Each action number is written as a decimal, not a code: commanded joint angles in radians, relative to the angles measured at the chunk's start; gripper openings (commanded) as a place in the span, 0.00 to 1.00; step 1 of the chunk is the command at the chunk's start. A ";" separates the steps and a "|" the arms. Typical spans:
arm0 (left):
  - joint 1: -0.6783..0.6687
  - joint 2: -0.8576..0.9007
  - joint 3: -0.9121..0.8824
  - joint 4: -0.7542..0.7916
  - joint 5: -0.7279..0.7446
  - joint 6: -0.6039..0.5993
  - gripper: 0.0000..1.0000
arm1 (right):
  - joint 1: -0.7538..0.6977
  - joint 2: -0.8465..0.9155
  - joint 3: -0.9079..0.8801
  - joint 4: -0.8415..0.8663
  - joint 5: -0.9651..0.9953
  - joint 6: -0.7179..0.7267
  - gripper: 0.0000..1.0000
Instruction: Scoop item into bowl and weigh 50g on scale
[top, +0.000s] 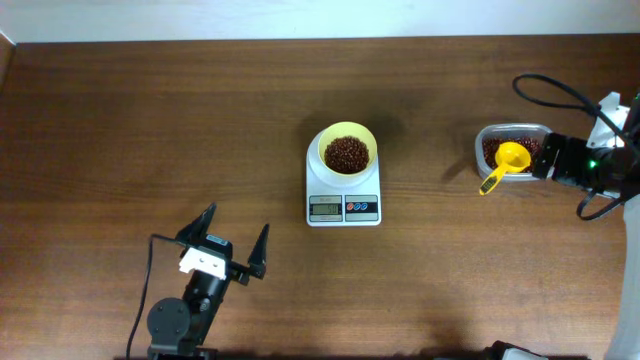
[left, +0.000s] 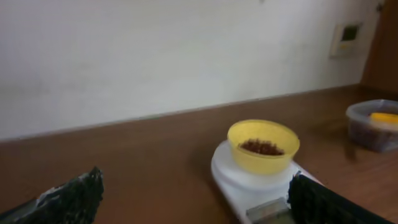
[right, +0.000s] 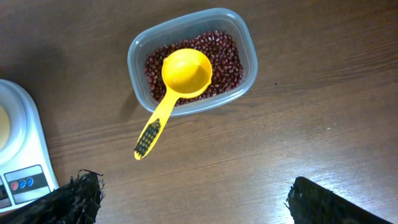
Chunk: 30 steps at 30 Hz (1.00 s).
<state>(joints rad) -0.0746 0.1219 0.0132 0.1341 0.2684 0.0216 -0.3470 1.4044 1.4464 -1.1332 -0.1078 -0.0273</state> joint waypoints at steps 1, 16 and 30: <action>0.050 -0.075 -0.003 -0.137 -0.004 -0.014 0.99 | 0.006 -0.002 0.012 0.001 0.005 0.001 0.99; 0.071 -0.105 -0.003 -0.199 -0.048 -0.014 0.99 | 0.006 -0.002 0.012 0.001 0.005 0.001 0.99; 0.071 -0.105 -0.003 -0.199 -0.048 -0.014 0.99 | 0.008 -0.102 -0.039 0.082 -0.078 0.017 0.99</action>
<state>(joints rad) -0.0097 0.0257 0.0116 -0.0563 0.2340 0.0166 -0.3470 1.3926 1.4418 -1.0988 -0.1307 -0.0265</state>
